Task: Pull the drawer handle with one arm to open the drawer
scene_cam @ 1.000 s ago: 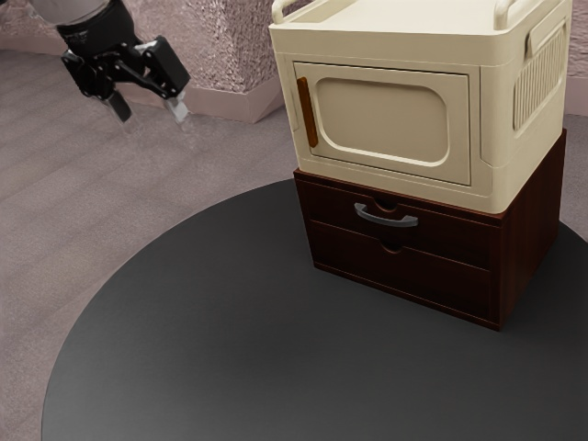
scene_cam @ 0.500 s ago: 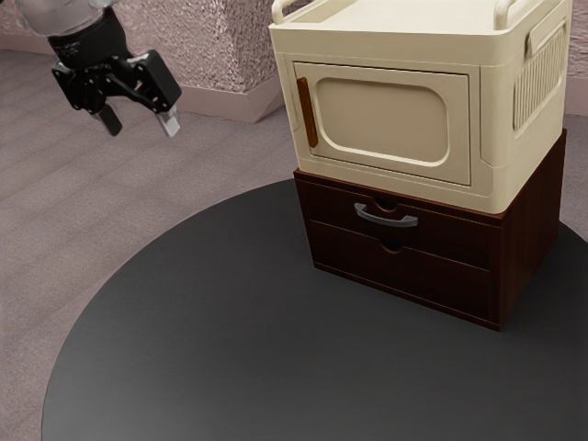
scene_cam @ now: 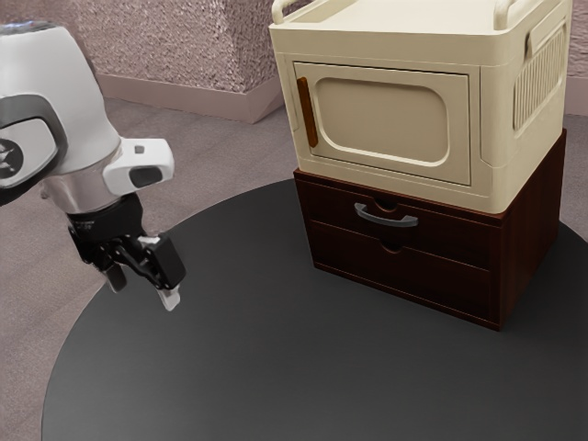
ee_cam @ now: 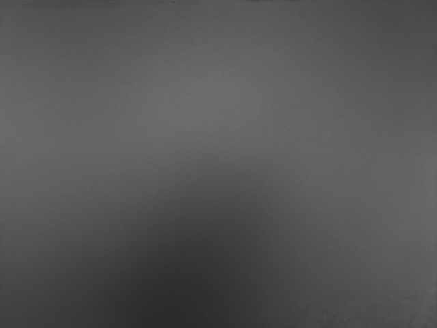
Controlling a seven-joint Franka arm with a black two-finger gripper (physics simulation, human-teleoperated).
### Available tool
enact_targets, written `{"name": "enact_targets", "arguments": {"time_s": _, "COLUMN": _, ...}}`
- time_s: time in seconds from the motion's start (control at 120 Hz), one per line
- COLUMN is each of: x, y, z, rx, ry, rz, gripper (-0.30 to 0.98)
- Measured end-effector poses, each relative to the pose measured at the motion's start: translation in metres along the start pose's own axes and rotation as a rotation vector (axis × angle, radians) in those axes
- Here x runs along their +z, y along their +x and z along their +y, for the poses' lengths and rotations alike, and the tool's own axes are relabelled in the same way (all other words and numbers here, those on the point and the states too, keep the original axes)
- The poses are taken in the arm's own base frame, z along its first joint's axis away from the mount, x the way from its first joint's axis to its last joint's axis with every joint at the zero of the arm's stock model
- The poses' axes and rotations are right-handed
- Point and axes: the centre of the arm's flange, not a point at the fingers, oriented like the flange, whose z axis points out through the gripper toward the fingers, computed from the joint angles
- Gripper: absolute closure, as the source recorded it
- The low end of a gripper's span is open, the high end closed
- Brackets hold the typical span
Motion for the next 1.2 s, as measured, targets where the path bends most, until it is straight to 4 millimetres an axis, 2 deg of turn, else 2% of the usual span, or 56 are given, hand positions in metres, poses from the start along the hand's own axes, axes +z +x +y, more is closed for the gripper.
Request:
{"name": "enact_targets", "arguments": {"time_s": 0.175, "x": -0.002, "y": -0.002, "z": 0.006, "rx": 0.276, "ry": 0.006, "rz": 0.022, "gripper": 0.0}}
{"name": "enact_targets", "arguments": {"time_s": 0.375, "x": 0.009, "y": 0.0, "z": 0.033, "rx": 0.703, "ry": 0.043, "rz": 0.043, "gripper": 0.0}}
{"name": "enact_targets", "arguments": {"time_s": 0.5, "x": 0.019, "y": -0.005, "z": 0.036, "rx": 0.909, "ry": 0.046, "rz": 0.088, "gripper": 0.0}}
{"name": "enact_targets", "arguments": {"time_s": 0.55, "x": 0.025, "y": -0.006, "z": 0.043, "rx": 0.99, "ry": 0.053, "rz": 0.106, "gripper": 0.0}}
{"name": "enact_targets", "arguments": {"time_s": 0.642, "x": 0.034, "y": -0.006, "z": 0.051, "rx": 1.102, "ry": 0.059, "rz": 0.155, "gripper": 0.0}}
{"name": "enact_targets", "arguments": {"time_s": 0.775, "x": 0.028, "y": -0.002, "z": 0.055, "rx": 1.219, "ry": 0.08, "rz": 0.236, "gripper": 0.0}}
{"name": "enact_targets", "arguments": {"time_s": 0.842, "x": 0.026, "y": 0.0, "z": 0.066, "rx": 1.288, "ry": 0.093, "rz": 0.266, "gripper": 0.0}}
{"name": "enact_targets", "arguments": {"time_s": 1.008, "x": 0.018, "y": 0.028, "z": 0.099, "rx": 1.431, "ry": 0.117, "rz": 0.322, "gripper": 0.0}}
{"name": "enact_targets", "arguments": {"time_s": 1.108, "x": 0.02, "y": 0.045, "z": 0.107, "rx": 1.485, "ry": 0.118, "rz": 0.338, "gripper": 0.0}}
{"name": "enact_targets", "arguments": {"time_s": 1.2, "x": 0.029, "y": 0.064, "z": 0.112, "rx": 1.522, "ry": 0.114, "rz": 0.342, "gripper": 0.0}}
